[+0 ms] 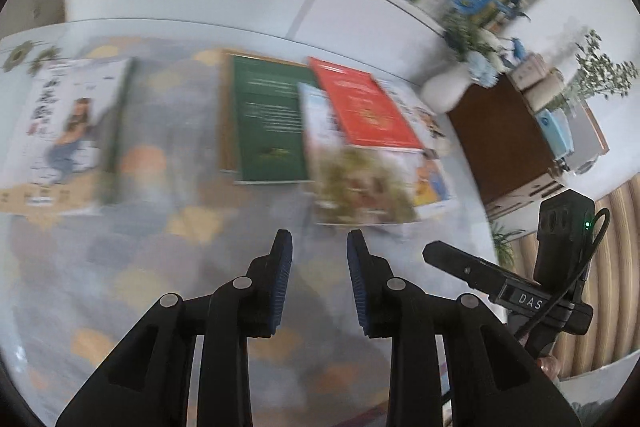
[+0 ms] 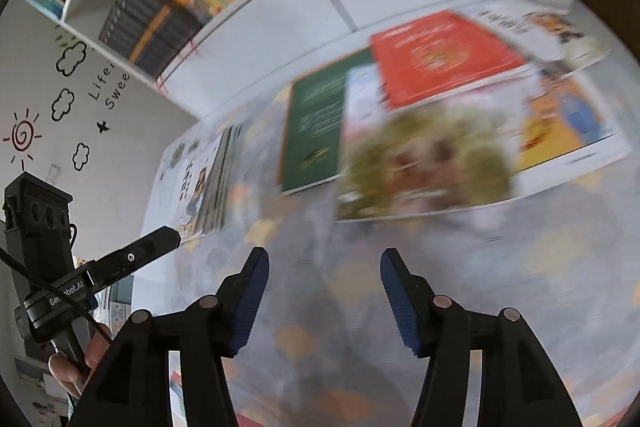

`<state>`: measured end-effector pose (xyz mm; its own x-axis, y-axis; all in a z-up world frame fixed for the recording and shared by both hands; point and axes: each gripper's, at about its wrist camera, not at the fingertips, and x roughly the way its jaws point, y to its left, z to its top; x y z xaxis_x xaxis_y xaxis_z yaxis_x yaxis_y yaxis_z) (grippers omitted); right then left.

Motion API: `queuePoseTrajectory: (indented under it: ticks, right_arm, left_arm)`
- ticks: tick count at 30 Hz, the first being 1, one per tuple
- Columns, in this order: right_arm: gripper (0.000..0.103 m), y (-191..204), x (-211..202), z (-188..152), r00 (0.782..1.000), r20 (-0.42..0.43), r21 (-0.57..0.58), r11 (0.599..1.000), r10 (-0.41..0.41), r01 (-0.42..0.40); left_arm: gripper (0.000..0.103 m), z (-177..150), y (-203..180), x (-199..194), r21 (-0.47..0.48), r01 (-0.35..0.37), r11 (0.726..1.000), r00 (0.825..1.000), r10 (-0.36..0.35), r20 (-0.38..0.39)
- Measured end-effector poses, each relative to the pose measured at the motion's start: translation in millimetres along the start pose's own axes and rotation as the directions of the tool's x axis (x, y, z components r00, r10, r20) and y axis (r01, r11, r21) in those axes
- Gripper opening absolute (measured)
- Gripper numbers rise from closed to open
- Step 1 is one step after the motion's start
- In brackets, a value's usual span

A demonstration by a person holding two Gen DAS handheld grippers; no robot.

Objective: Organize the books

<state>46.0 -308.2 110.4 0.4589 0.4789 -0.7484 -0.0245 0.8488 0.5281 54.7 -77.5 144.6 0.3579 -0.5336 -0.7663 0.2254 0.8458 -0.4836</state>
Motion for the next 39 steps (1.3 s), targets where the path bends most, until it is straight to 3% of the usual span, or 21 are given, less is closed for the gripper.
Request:
queuePoseTrajectory:
  ticks: [10, 11, 14, 17, 22, 33, 35, 37, 39]
  right_arm:
    - [0.057, -123.0, -84.3, 18.8, 0.997, 0.074, 0.114, 0.993, -0.033, 0.024]
    - [0.057, -134.1, -90.0, 20.5, 0.996, 0.079, 0.126, 0.992, -0.039, 0.029]
    - [0.058, -161.9, -103.2, 27.0, 0.994, 0.095, 0.16, 0.986, -0.056, 0.04]
    - [0.058, -182.4, -105.4, 40.3, 0.993, 0.098, 0.188, 0.981, -0.063, 0.044]
    - [0.061, -199.8, -87.6, 65.4, 0.996, 0.07, 0.18, 0.983, -0.053, 0.039]
    - [0.064, -184.2, 25.7, 153.2, 1.0, -0.02, 0.081, 0.996, -0.023, 0.024]
    - [0.061, -178.2, 43.7, 164.7, 0.999, -0.024, 0.049, 0.998, -0.038, 0.04]
    - [0.046, -173.2, 58.7, 173.6, 0.998, -0.027, 0.013, 0.998, -0.058, 0.059]
    - [0.042, -168.9, 72.7, 180.6, 0.994, -0.029, -0.019, 0.995, -0.102, 0.102]
  left_arm:
    - [0.026, 6.4, -123.7, 71.0, 0.074, 0.061, 0.995, 0.996, -0.056, -0.069]
    - [0.029, 8.6, -134.1, 79.8, 0.083, 0.069, 0.994, 0.995, -0.062, -0.081]
    - [0.057, 16.2, -158.7, 102.2, 0.105, 0.082, 0.991, 0.992, -0.071, -0.104]
    - [0.059, 26.9, -174.3, 119.2, 0.138, 0.078, 0.987, 0.993, -0.066, -0.094]
    - [0.059, 48.3, -160.8, 144.6, 0.082, 0.043, 0.996, 0.995, -0.035, -0.095]
    - [0.057, 109.0, -66.5, 201.6, -0.122, -0.13, 0.984, 0.991, 0.125, -0.054]
    - [0.057, 115.9, -54.5, 210.5, -0.146, -0.143, 0.979, 0.989, 0.137, -0.048]
    - [0.055, 121.9, -46.7, 219.2, -0.157, -0.146, 0.977, 0.989, 0.14, -0.045]
    - [0.053, 126.3, -42.7, 229.8, -0.158, -0.153, 0.975, 0.988, 0.147, -0.053]
